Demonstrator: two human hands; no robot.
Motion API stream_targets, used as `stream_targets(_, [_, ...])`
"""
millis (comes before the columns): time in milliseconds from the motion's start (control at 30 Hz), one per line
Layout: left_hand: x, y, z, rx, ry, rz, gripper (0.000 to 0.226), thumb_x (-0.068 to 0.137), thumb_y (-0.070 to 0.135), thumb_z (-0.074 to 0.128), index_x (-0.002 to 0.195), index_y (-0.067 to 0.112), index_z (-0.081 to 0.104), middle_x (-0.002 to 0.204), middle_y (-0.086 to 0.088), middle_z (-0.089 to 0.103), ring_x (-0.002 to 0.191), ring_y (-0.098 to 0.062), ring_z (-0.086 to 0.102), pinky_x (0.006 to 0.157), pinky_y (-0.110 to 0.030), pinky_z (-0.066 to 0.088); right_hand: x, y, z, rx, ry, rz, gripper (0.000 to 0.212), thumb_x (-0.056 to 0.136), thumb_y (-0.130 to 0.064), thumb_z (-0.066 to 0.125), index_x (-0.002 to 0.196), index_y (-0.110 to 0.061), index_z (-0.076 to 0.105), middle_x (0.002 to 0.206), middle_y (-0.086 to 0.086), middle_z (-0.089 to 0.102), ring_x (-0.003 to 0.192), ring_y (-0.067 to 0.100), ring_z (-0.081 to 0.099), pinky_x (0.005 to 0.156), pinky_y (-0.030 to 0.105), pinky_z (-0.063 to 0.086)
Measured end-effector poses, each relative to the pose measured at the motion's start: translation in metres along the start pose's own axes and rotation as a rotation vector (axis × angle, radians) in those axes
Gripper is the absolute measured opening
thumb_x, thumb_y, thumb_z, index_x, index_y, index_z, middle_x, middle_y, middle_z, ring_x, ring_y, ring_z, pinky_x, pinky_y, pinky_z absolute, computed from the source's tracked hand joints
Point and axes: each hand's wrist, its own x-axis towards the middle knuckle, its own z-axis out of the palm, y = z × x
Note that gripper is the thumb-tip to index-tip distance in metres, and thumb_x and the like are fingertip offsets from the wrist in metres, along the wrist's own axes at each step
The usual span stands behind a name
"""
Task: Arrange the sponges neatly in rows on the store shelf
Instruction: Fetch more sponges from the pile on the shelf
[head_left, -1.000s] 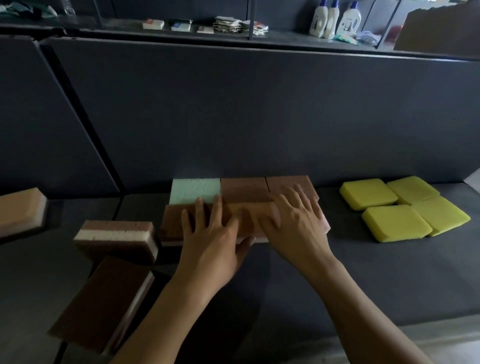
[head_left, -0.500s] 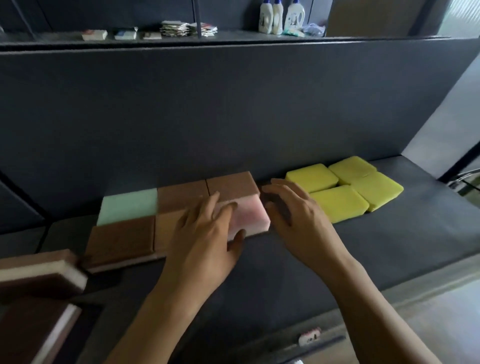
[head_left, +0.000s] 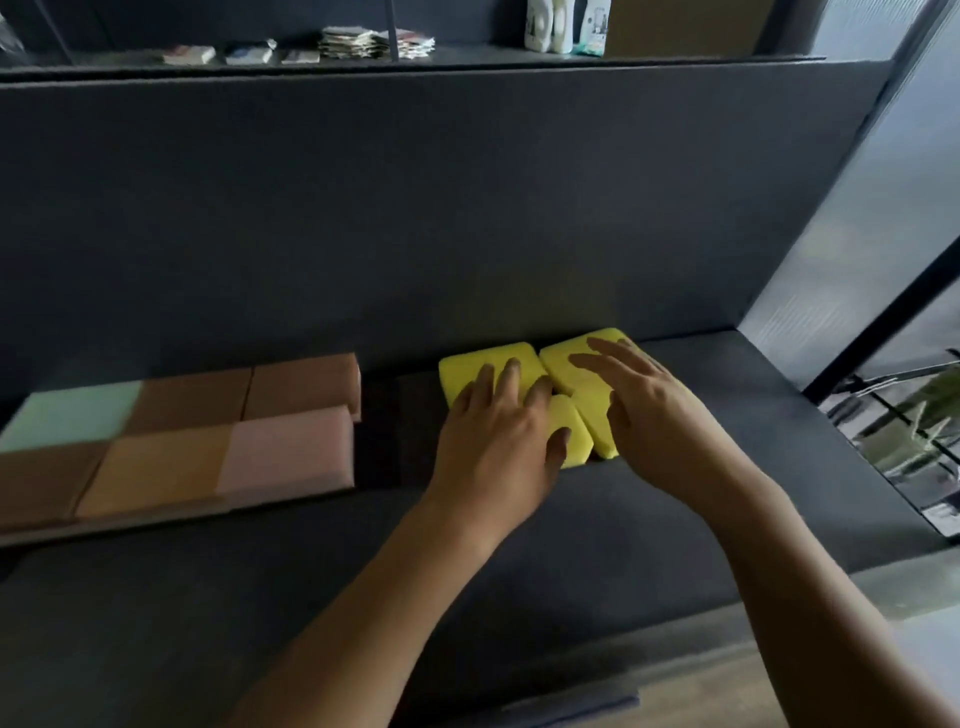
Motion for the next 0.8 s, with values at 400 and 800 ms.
stream_targets(400, [0.005,-0.008,0.01,0.049,-0.153,-0.071,0.058,0.1,0.047,0.037,0.149,0.017,0.027,0.157,-0.004,0.025,0.143,-0.026,0.025,0.115,-0.042,0.024,0.02,0.045,0.011,-0.027,-0.266,-0.184,0.047,0.1,-0.021,0.052,0.145,-0.029,0.046,0.156,-0.002,0.036,0.147,0.024,0.028,0.113,0.05,0.036])
stream_targets(800, [-0.029,-0.069,-0.022,0.077,-0.158,-0.124,0.039,0.1,0.022,0.045,0.139,0.016,0.043,0.156,0.001,0.026,0.138,-0.023,0.032,0.111,-0.036,0.027,0.025,-0.043,0.049,-0.067,-0.237,-0.1,0.047,0.103,-0.028,0.042,0.149,-0.036,0.037,0.161,-0.009,0.025,0.15,0.019,0.016,0.115,0.037,0.025])
